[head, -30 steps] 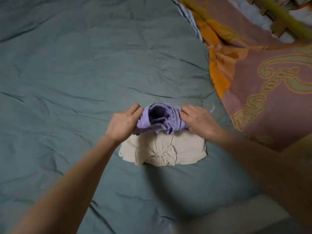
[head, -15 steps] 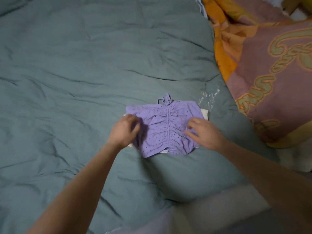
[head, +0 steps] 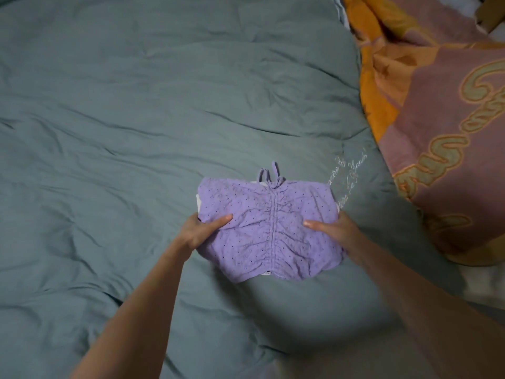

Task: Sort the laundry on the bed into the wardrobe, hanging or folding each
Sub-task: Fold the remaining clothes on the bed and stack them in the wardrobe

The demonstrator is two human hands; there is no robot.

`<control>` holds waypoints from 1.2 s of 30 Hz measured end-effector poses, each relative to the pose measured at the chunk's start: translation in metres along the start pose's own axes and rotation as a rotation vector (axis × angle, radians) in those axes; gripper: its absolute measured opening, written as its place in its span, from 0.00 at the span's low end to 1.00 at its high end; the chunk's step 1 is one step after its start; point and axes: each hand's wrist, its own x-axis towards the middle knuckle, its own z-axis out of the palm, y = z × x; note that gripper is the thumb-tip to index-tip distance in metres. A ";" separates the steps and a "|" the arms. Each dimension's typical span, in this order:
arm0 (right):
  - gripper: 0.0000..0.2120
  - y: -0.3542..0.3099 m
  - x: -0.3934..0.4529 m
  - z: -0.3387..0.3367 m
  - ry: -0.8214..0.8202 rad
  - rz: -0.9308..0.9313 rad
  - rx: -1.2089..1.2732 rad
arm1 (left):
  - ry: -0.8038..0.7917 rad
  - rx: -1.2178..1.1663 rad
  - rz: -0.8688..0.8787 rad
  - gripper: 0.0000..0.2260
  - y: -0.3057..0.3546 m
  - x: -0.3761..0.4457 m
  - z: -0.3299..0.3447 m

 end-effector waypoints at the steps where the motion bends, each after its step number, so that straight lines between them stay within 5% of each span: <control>1: 0.50 -0.002 -0.007 -0.002 -0.048 -0.039 -0.012 | 0.012 -0.020 0.001 0.29 -0.001 -0.004 -0.001; 5: 0.23 -0.026 -0.026 -0.001 -0.045 -0.102 -0.019 | 0.068 -0.188 -0.028 0.20 0.007 -0.030 0.002; 12: 0.24 -0.115 -0.069 0.059 -0.108 -0.357 -0.095 | 0.549 -0.318 0.120 0.11 0.018 -0.138 -0.068; 17: 0.25 -0.192 -0.159 0.170 -0.329 -0.629 -0.280 | 0.952 -0.370 0.176 0.13 -0.017 -0.254 -0.163; 28: 0.27 -0.203 -0.479 0.459 -0.679 -1.193 -0.482 | 1.585 -0.423 0.081 0.23 -0.223 -0.532 -0.350; 36: 0.26 -0.138 -0.725 0.651 -0.847 -1.455 -0.483 | 1.800 -0.339 -0.070 0.23 -0.397 -0.720 -0.475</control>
